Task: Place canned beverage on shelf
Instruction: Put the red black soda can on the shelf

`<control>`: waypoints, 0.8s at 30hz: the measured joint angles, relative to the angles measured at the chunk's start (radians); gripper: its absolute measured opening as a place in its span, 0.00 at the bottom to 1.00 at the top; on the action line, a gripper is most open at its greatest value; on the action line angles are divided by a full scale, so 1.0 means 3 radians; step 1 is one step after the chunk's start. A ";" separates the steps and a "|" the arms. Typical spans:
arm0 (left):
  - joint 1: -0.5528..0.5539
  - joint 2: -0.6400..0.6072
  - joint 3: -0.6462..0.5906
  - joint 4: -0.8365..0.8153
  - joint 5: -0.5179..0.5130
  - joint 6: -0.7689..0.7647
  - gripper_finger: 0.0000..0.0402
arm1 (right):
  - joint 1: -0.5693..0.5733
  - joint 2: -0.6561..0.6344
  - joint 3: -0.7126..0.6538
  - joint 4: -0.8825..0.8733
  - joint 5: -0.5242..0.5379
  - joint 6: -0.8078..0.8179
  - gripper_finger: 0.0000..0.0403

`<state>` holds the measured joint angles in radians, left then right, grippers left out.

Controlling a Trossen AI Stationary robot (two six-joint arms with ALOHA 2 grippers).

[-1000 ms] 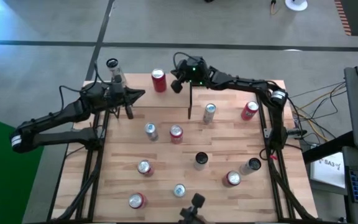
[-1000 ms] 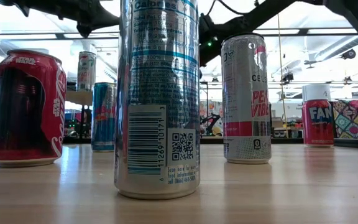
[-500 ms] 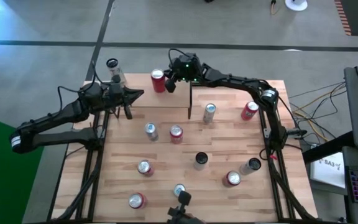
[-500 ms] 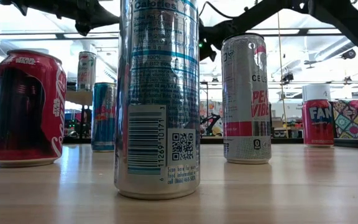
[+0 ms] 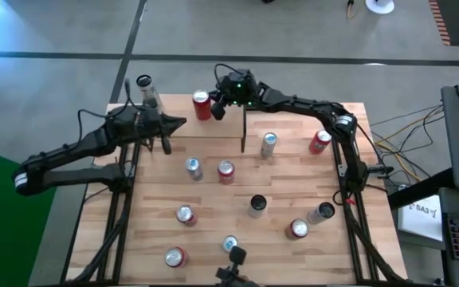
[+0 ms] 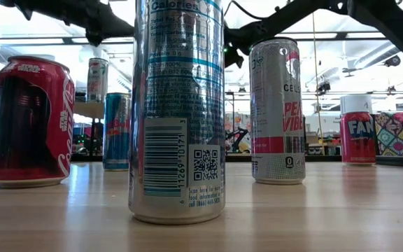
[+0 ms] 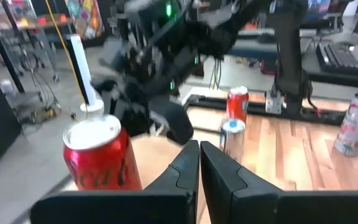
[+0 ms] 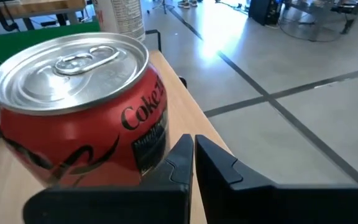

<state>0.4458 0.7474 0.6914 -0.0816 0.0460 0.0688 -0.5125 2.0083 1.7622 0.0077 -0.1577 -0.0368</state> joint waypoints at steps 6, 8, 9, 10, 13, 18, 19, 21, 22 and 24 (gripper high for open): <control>0.0000 0.0314 0.0000 -0.0042 -0.0128 -0.0061 0.00 | 0.0005 -0.0146 0.0000 -0.0200 0.0003 -0.0046 0.02; 0.0001 0.0443 0.0000 -0.0042 -0.0420 -0.0084 0.00 | 0.0013 -0.0200 0.0000 -0.0277 0.0003 -0.0053 0.02; 0.0002 0.0500 0.0000 -0.0048 -0.0597 -0.0085 0.00 | 0.0020 -0.0225 0.0000 -0.0340 0.0003 -0.0062 0.02; 0.0004 0.0553 0.0000 -0.0065 -0.0755 -0.0086 0.00 | 0.0029 -0.0246 0.0000 -0.0384 0.0004 -0.0085 0.02; 0.0022 0.0690 0.0000 -0.0114 -0.0927 -0.0083 0.00 | 0.0057 -0.0315 0.0000 -0.0560 0.0003 -0.0118 0.02; 0.0056 0.0921 0.0000 -0.0050 -0.0850 0.0096 0.00 | 0.0096 -0.0405 0.0000 -0.0721 0.0004 -0.0208 0.02; 0.0060 0.0971 0.0000 -0.0030 -0.0791 0.0158 0.00 | 0.0103 -0.0414 0.0000 -0.0722 0.0003 -0.0228 0.02; 0.0069 0.1066 0.0002 0.0011 -0.0736 0.0230 0.00 | 0.0110 -0.0429 0.0000 -0.0731 0.0003 -0.0233 0.02; 0.0076 0.1105 0.0011 0.0009 -0.0736 0.0234 0.00 | 0.0112 -0.0430 0.0000 -0.0733 0.0003 -0.0242 0.02; 0.0110 0.1178 0.0045 0.0011 -0.0767 0.0253 0.00 | 0.0116 -0.0437 0.0000 -0.0768 0.0004 -0.0258 0.02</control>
<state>0.4787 1.1007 0.7049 -0.0783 -0.1840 0.1446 -0.4778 1.8773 1.7622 -0.2226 -0.1566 -0.1143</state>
